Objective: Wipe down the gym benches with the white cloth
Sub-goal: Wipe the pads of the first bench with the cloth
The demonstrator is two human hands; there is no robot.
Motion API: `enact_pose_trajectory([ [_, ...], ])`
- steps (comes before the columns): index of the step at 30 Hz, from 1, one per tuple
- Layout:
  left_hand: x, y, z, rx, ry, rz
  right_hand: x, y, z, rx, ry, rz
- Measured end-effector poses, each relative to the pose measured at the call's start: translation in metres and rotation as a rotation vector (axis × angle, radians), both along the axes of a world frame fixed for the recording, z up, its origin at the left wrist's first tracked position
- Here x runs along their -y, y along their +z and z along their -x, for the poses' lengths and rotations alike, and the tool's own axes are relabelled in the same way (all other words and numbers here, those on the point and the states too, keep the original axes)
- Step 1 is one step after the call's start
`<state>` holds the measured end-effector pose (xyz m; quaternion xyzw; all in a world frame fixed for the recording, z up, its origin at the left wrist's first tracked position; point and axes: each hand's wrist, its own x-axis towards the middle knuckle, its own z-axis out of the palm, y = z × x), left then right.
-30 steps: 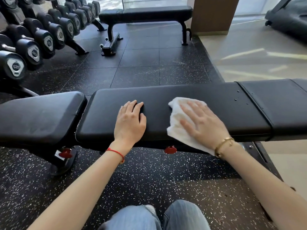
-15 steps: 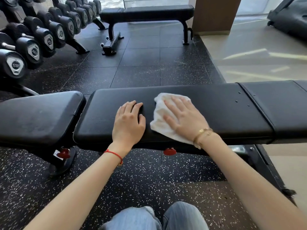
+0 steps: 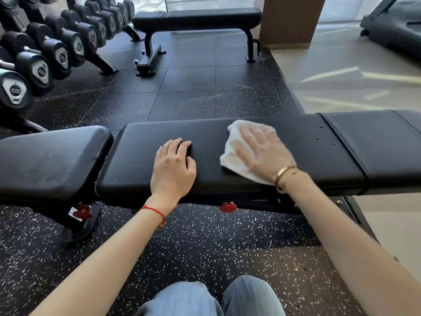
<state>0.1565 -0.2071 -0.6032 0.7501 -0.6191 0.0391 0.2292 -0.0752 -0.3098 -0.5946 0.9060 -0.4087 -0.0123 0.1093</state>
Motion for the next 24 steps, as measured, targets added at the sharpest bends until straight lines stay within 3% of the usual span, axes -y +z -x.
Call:
enact_pose_trajectory([
  [2,0.0,0.0,0.001,0.007,0.001,-0.006,-0.025,-0.007,0.013,0.07,0.005,-0.021],
  [4,0.001,0.0,0.002,0.023,0.011,-0.021,-0.047,-0.004,0.035,0.235,-0.131,-0.058],
  [6,0.004,0.001,0.003,0.017,0.014,-0.024,-0.06,0.0,0.062,0.355,-0.193,0.073],
  [8,0.006,0.003,0.005,-0.01,-0.002,-0.026,-0.054,0.003,0.092,0.275,-0.221,0.16],
  [12,0.007,0.001,0.008,0.01,-0.011,-0.048,0.003,0.004,0.114,0.01,-0.423,-0.062],
  [16,0.007,-0.001,0.01,0.046,0.011,-0.043,0.083,-0.001,0.089,0.162,-0.58,-0.17],
  [18,0.008,-0.001,0.01,0.049,0.012,-0.037,0.09,0.0,0.062,0.194,-0.531,-0.156],
  [20,0.007,0.0,0.009,0.049,0.012,-0.036,0.06,0.008,0.032,0.147,-0.328,-0.083],
  [24,0.005,0.0,0.009,0.045,0.005,-0.034,-0.03,0.008,0.029,0.265,0.073,-0.015],
])
